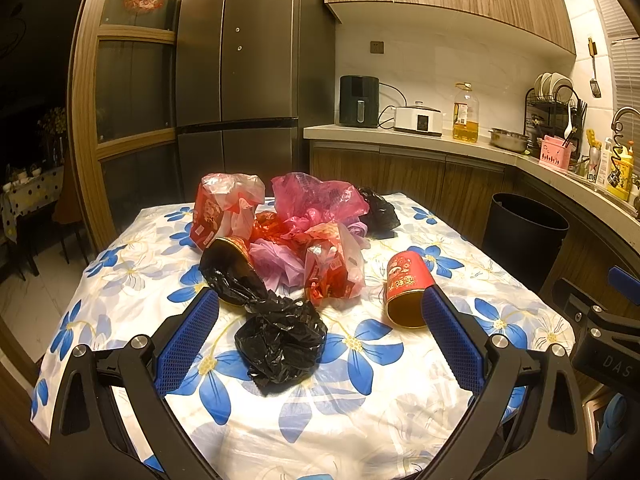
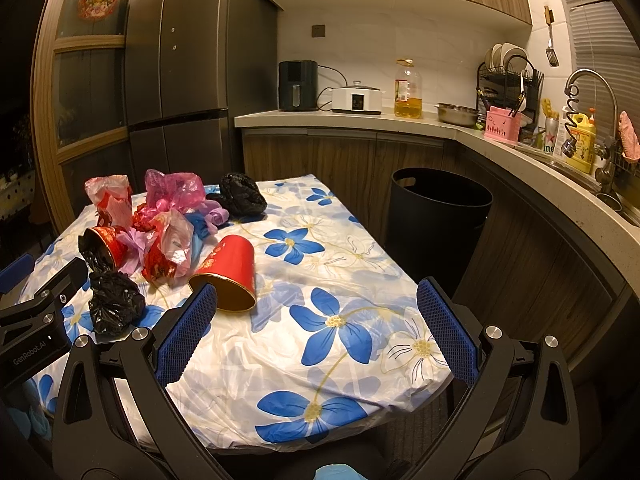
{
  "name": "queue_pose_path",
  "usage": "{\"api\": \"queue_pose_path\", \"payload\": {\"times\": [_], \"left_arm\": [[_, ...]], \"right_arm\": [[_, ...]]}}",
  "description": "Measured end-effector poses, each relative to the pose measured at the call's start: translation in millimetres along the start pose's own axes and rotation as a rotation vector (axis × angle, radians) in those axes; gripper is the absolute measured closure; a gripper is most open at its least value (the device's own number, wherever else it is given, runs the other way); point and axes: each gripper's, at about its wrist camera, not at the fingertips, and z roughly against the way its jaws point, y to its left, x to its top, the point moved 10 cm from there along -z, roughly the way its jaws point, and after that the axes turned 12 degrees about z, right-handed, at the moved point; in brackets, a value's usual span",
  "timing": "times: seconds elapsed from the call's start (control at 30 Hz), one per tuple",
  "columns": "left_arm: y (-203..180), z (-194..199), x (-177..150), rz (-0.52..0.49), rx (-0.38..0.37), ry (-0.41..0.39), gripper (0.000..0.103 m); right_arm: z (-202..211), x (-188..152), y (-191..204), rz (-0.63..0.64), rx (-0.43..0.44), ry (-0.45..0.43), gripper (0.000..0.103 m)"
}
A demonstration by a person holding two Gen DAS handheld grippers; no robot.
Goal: Collect trash
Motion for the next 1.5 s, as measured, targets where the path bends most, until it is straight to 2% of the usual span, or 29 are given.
{"api": "queue_pose_path", "payload": {"times": [1.5], "left_arm": [[1.6,-0.6,-2.5,0.008,0.001,0.003,0.005]], "right_arm": [[-2.0,0.8,0.9,0.001,0.000,0.003,0.004]]}}
